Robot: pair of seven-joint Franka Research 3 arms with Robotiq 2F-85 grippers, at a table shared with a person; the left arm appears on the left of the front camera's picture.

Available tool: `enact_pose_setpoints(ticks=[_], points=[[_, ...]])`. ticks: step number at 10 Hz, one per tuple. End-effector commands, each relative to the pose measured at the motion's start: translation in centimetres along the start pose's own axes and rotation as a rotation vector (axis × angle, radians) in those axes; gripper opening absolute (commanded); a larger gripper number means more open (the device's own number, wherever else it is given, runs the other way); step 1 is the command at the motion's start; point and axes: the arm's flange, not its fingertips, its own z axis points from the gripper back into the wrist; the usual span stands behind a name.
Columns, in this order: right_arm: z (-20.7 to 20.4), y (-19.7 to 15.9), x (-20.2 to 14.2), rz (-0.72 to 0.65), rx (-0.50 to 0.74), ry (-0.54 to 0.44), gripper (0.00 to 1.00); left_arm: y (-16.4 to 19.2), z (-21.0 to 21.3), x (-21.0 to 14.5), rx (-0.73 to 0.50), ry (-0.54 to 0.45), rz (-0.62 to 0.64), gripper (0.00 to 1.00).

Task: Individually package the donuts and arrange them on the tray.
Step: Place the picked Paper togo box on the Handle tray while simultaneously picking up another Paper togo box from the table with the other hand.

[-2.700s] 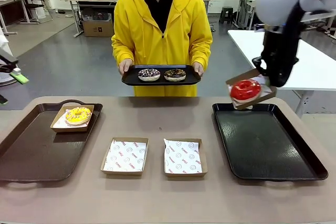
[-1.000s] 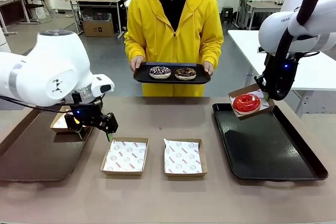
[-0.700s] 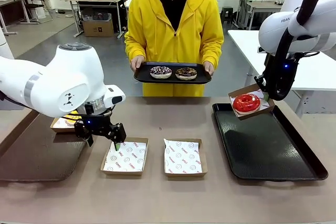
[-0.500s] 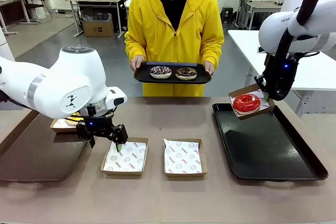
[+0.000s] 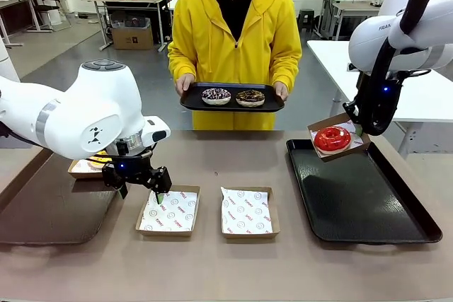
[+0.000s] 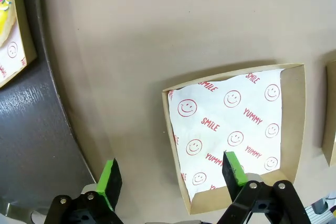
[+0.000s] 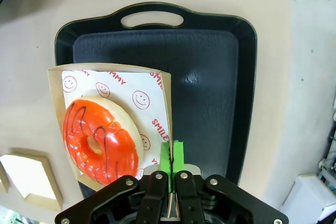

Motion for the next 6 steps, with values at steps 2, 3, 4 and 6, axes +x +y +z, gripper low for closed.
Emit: enact_pose_setpoints(ticks=[2, 3, 4, 6], points=[[0.1, -0.1, -0.5, 0.0, -0.009, -0.003, 0.02, 0.0, 0.3, -0.2, 0.006, 0.0, -0.005, 1.0], [0.0, 0.0, 0.0, 0.0, 0.0, 0.0, 0.02, 0.0, 0.0, 0.0, 0.0, 0.0, 0.0, 1.0], [-0.4, 0.7, 0.3, -0.036, 0.01, 0.013, 0.02, 0.3, -0.2, -0.1, -0.008, -0.002, 0.039, 1.0], [-1.4, 1.1, 0.4, -0.008, -0.004, 0.003, 0.02, 0.7, -0.5, -0.5, -0.037, -0.013, 0.118, 1.0]])
